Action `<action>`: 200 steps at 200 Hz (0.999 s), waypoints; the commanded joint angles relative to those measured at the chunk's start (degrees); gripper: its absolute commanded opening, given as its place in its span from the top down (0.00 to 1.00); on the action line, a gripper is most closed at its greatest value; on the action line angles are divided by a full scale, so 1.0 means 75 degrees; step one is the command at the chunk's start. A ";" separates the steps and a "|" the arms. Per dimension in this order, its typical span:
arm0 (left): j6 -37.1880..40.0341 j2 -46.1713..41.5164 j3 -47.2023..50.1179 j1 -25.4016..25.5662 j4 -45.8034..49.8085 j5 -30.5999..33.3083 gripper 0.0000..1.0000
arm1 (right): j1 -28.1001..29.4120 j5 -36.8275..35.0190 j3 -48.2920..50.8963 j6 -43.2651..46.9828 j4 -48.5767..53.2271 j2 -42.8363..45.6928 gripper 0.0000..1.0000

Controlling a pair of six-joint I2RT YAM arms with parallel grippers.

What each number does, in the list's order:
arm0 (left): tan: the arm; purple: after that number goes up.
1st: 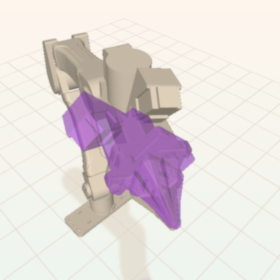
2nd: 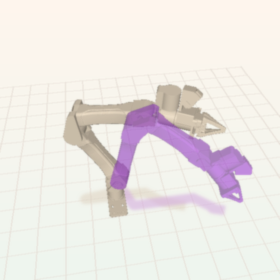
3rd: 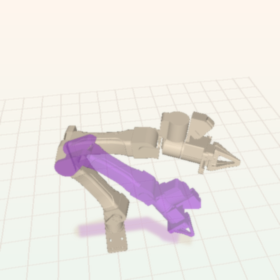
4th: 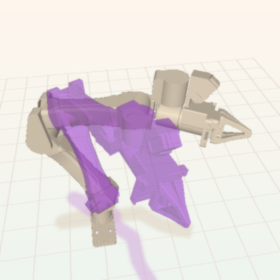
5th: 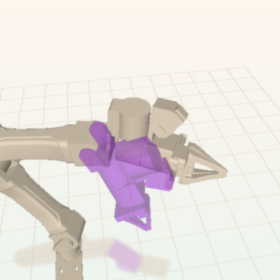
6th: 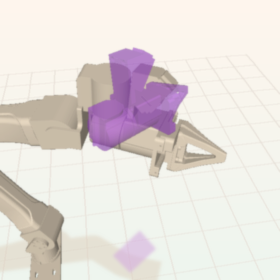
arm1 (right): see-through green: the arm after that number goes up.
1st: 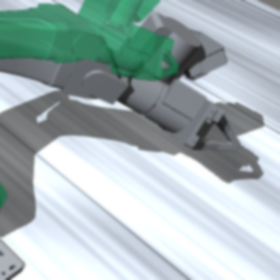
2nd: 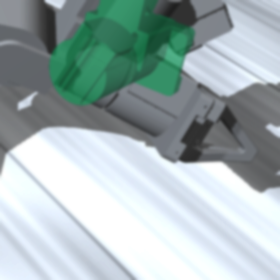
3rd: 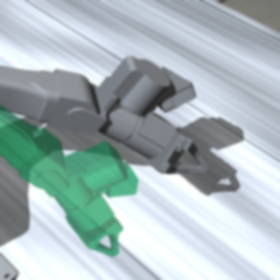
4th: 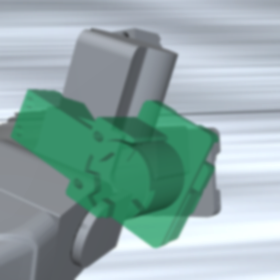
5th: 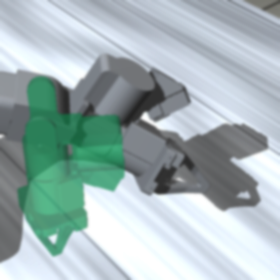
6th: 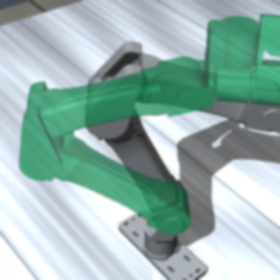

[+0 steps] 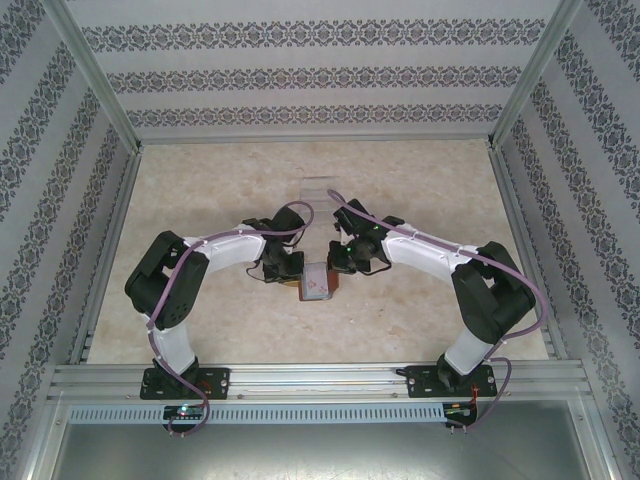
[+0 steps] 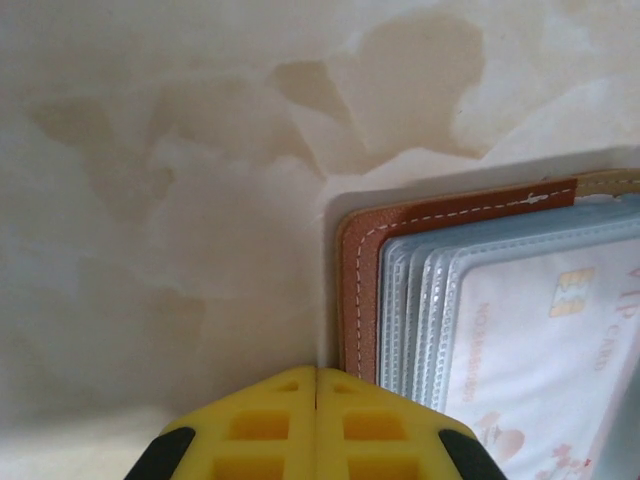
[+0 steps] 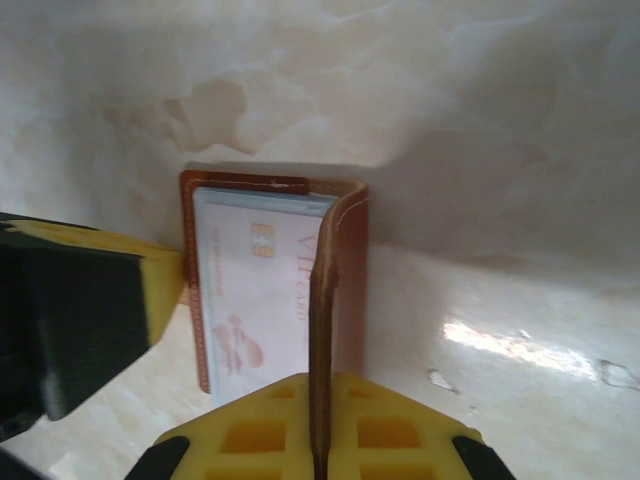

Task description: Take the credit cards out of the card holder

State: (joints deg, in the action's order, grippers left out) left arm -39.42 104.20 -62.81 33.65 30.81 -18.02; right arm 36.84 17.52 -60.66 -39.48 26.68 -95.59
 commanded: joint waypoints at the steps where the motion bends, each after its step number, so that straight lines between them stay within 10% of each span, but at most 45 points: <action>1: 0.0027 0.0332 0.0272 0.0060 -0.0206 -0.0170 1.00 | -0.0049 0.0761 0.0274 -0.0454 -0.0936 -0.0051 1.00; 116: 0.0027 0.0257 0.0334 0.0060 -0.0116 0.0217 1.00 | -0.0390 0.1178 0.1043 -0.0966 -0.1645 0.0066 1.00; 200: 0.0094 0.0201 0.0339 0.0062 0.0085 0.0486 1.00 | -0.0670 -0.0745 0.0857 0.0237 0.0513 0.0476 0.61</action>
State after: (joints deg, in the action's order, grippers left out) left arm -39.40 104.03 -62.41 33.65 30.26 -17.56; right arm 32.10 17.93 -53.74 -41.23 24.32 -93.08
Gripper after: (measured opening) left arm 0.043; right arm 0.334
